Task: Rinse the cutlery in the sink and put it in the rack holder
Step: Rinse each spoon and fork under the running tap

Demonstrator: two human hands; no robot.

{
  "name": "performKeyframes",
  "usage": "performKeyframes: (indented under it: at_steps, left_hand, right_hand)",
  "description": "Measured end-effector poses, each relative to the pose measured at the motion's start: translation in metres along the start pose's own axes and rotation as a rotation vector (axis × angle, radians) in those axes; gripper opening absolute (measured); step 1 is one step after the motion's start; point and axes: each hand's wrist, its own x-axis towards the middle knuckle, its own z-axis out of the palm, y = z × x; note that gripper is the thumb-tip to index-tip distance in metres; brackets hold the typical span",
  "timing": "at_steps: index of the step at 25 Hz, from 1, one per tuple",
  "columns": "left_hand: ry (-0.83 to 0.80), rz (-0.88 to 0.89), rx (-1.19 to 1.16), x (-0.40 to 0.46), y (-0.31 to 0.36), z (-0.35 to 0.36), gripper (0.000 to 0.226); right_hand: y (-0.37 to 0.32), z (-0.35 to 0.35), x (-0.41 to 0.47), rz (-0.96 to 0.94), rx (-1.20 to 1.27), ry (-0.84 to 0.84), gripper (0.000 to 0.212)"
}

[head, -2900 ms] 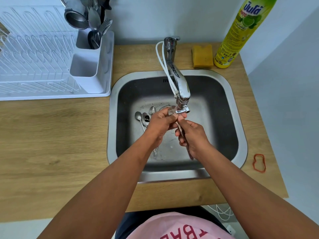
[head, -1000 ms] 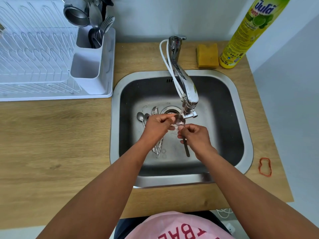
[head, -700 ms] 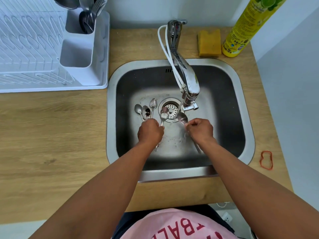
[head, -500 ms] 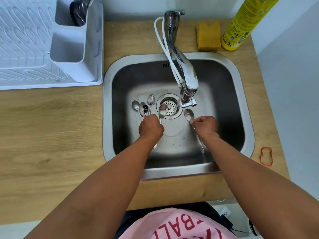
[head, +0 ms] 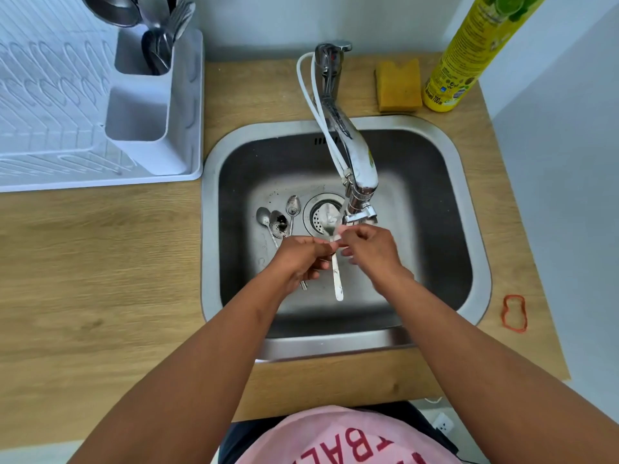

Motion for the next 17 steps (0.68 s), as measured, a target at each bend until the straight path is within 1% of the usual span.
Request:
performKeyframes:
  at_steps: [1,2,4,5,6,8,9,11,12,13,15,17]
  left_hand:
    - [-0.037,0.0,-0.005,-0.004,-0.001,0.0,0.006]
    - [-0.079,0.005,0.0,-0.007,-0.001,-0.001,0.004]
    - [-0.125,0.013,0.055,-0.013,0.001,-0.006,0.011]
    - [-0.092,0.026,0.087,-0.015,0.005,-0.008,0.014]
    - [-0.011,0.048,0.103,-0.014,0.009,-0.01,0.016]
    - [0.156,0.143,0.071,-0.009,0.016,-0.012,0.012]
    - [0.156,0.203,0.065,-0.007,0.02,-0.012,0.011]
    - [0.023,0.29,0.05,-0.004,0.023,-0.005,0.015]
    - [-0.024,0.318,0.014,-0.003,0.024,0.0,0.013]
    - [-0.037,0.335,-0.036,-0.003,0.024,0.005,0.008]
    - [0.002,0.354,-0.12,0.0,0.026,0.011,0.01]
    - [0.056,0.351,-0.141,-0.001,0.029,0.018,0.013]
  right_hand:
    - [-0.005,0.008,-0.004,0.05,0.101,-0.067,0.014]
    - [-0.008,0.013,-0.005,0.064,0.153,-0.101,0.013]
    - [-0.014,0.016,-0.006,0.047,0.176,-0.114,0.016]
    - [-0.016,0.015,-0.007,0.043,0.18,-0.109,0.017]
    - [-0.018,0.013,-0.007,0.048,0.187,-0.107,0.018]
    - [-0.022,0.008,-0.01,0.079,0.192,-0.124,0.016]
    - [-0.024,0.008,-0.011,0.096,0.187,-0.138,0.017]
    - [-0.027,0.007,-0.016,0.127,0.201,-0.172,0.019]
    - [-0.029,0.007,-0.018,0.141,0.223,-0.192,0.018]
    - [-0.031,0.006,-0.02,0.144,0.242,-0.215,0.018]
    - [-0.035,0.001,-0.024,0.109,0.249,-0.248,0.02]
    - [-0.038,-0.008,-0.028,0.062,0.245,-0.279,0.022]
